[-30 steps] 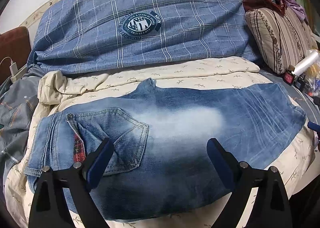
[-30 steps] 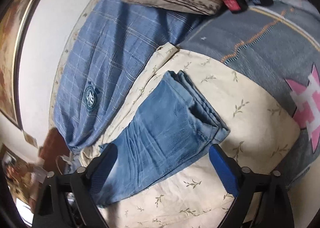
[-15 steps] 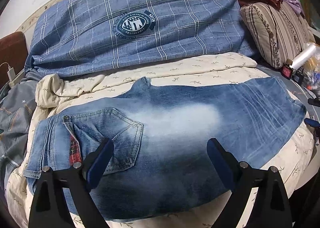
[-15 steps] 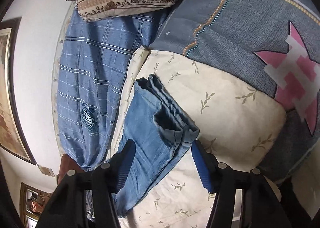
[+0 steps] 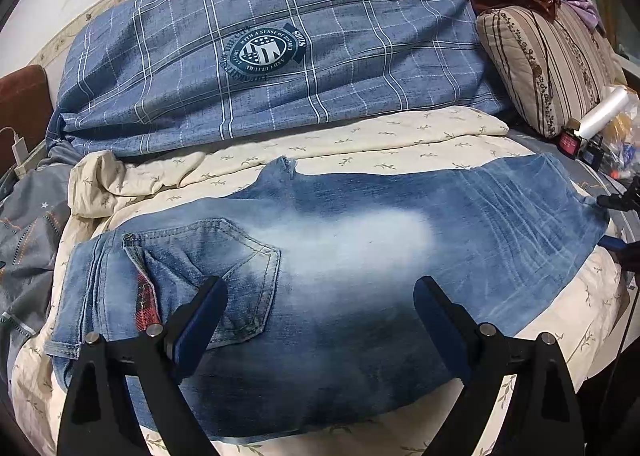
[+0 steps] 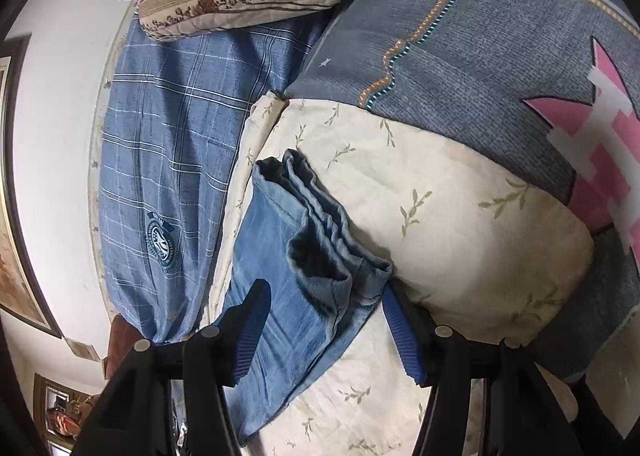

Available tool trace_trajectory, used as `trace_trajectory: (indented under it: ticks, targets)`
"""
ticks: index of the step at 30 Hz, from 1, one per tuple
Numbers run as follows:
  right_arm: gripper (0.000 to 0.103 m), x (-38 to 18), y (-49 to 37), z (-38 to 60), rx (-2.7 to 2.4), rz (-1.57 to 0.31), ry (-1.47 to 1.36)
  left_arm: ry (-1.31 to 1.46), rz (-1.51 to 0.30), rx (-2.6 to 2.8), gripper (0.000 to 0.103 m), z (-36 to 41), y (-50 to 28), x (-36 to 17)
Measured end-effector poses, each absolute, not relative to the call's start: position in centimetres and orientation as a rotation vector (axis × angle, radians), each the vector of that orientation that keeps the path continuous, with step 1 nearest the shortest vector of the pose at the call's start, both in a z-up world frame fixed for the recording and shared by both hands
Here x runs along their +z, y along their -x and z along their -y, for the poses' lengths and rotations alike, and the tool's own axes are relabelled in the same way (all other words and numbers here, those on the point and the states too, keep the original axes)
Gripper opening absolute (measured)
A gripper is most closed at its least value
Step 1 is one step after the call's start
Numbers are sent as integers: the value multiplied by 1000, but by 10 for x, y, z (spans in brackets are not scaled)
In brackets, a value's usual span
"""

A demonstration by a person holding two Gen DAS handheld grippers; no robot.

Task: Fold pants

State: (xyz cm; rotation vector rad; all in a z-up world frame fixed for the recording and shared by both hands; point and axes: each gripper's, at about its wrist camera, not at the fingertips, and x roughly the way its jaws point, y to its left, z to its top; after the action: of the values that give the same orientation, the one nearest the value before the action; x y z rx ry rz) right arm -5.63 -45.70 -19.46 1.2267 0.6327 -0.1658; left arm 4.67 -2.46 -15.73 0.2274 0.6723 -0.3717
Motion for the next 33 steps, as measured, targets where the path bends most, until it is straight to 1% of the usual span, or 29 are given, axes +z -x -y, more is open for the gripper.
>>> trace_trajectory:
  ticks: [1,3,6,12,14,15,17,18,19,20,26,28,29,33]
  targets:
    - [60,-193,57,456,-171,-630,-1216,-230,-671,-372,94,25,-46,-157]
    - [36,-191,59,456,-196,-624,-1198,-228,-670,-374,94,24,-46,-157]
    - [33,-191,61,457,-192,-606,-1208,-222,-675,-371,94,23,-47,-157]
    - [33,-178,64,455,-146,-545,-1171,-202,-684,-374,94,21,-49,-157]
    - [33,-178,60,453,-159,-570,-1156,-199,-684,-372,94,20,-49,-156]
    - [36,-180,58,453,-174,-589,-1147,-198,-686,-373,94,20,-49,-156]
    - [37,-181,57,453,-187,-607,-1148,-196,-692,-373,94,21,-50,-157]
    - [41,-181,56,454,-193,-619,-1146,-195,-693,-373,94,21,-50,-157]
    - [50,-181,55,454,-203,-626,-1139,-194,-693,-373,94,21,-50,-157]
    - [64,-180,56,454,-216,-625,-1135,-193,-693,-373,94,20,-50,-157]
    - [65,-182,45,451,-254,-649,-1053,-184,-697,-376,94,20,-50,-156]
    - [58,-179,45,449,-257,-643,-1029,-186,-699,-376,94,20,-50,-156]
    - [35,-180,45,449,-250,-644,-1030,-187,-699,-375,94,20,-50,-156]
    - [30,-176,47,445,-206,-624,-1060,-182,-697,-368,94,19,-52,-156]
